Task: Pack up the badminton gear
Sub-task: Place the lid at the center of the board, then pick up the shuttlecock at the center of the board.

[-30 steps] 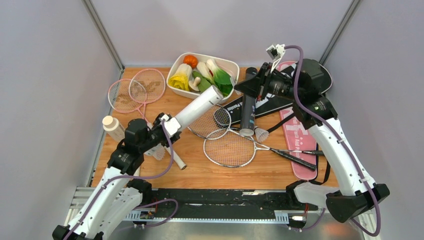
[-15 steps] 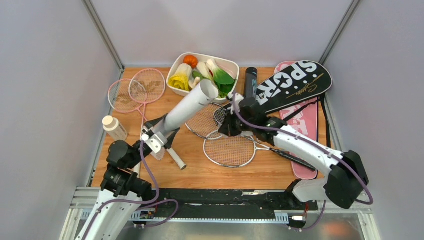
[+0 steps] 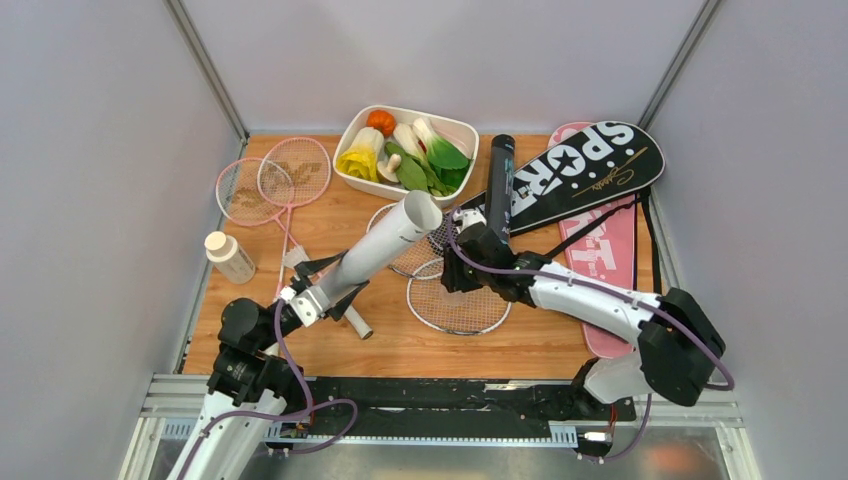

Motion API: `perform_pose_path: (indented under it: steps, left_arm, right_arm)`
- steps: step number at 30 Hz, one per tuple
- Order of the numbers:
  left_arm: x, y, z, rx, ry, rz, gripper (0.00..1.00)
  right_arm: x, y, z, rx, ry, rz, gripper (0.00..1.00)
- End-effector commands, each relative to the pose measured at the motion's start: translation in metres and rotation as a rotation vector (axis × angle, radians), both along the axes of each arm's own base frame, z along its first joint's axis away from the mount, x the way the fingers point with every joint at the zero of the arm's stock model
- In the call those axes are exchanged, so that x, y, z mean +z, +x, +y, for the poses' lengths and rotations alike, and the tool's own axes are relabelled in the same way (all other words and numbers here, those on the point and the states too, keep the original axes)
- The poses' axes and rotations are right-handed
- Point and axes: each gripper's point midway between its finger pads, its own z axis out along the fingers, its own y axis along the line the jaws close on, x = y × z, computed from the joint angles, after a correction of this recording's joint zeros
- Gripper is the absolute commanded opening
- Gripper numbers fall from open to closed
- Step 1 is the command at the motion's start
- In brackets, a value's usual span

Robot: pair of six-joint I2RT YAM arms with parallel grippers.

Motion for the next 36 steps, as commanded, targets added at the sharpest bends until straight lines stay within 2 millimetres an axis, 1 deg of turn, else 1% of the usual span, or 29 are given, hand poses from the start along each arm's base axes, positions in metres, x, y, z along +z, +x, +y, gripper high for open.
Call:
perform_pose_path:
  steps: [1,6,9,12,14,15,16,18,22,29,32,33,36]
  left_arm:
    - [0.026,-0.011,-0.004,-0.046,-0.050,-0.069,0.00]
    - [0.028,-0.013,-0.005,-0.057,-0.071,-0.044,0.00]
    - [0.029,-0.020,-0.010,-0.105,-0.062,-0.027,0.00]
    - [0.032,-0.024,-0.011,-0.123,-0.071,-0.014,0.00]
    - [0.030,-0.027,-0.012,-0.137,-0.061,-0.021,0.00]
    - [0.026,-0.028,-0.014,-0.152,-0.051,-0.019,0.00]
    - [0.025,-0.028,-0.015,-0.154,-0.045,-0.023,0.00]
    - [0.020,-0.027,-0.015,-0.156,-0.038,-0.016,0.00]
    - [0.020,-0.026,-0.017,-0.166,-0.043,-0.013,0.00]
    - [0.020,-0.025,-0.017,-0.164,-0.035,-0.003,0.00]
    - [0.017,-0.024,-0.017,-0.160,-0.025,0.008,0.00]
    - [0.016,-0.024,-0.017,-0.158,-0.023,0.011,0.00]
    - [0.014,-0.024,-0.017,-0.160,-0.020,0.020,0.00]
  right_arm:
    - [0.048,0.011,-0.009,-0.138,0.122,-0.104,0.42]
    - [0.071,0.016,-0.048,-0.347,0.218,-0.124,0.42]
    - [0.079,0.021,-0.079,-0.466,0.257,-0.171,0.41]
    - [0.073,0.024,-0.114,-0.600,0.299,-0.181,0.41]
    - [0.065,0.027,-0.137,-0.684,0.329,-0.168,0.42]
    - [0.062,0.028,-0.147,-0.722,0.344,-0.161,0.42]
    - [0.057,0.029,-0.155,-0.756,0.357,-0.152,0.42]
    - [0.051,0.032,-0.167,-0.797,0.379,-0.141,0.42]
    - [0.037,0.038,-0.177,-0.846,0.393,-0.115,0.45]
    - [0.010,0.051,-0.177,-0.888,0.497,-0.052,0.45]
    - [0.004,0.057,-0.173,-0.890,0.513,-0.039,0.45]
    - [0.007,0.063,-0.171,-0.883,0.530,-0.054,0.45]
    - [0.006,0.071,-0.168,-0.882,0.555,-0.053,0.45]
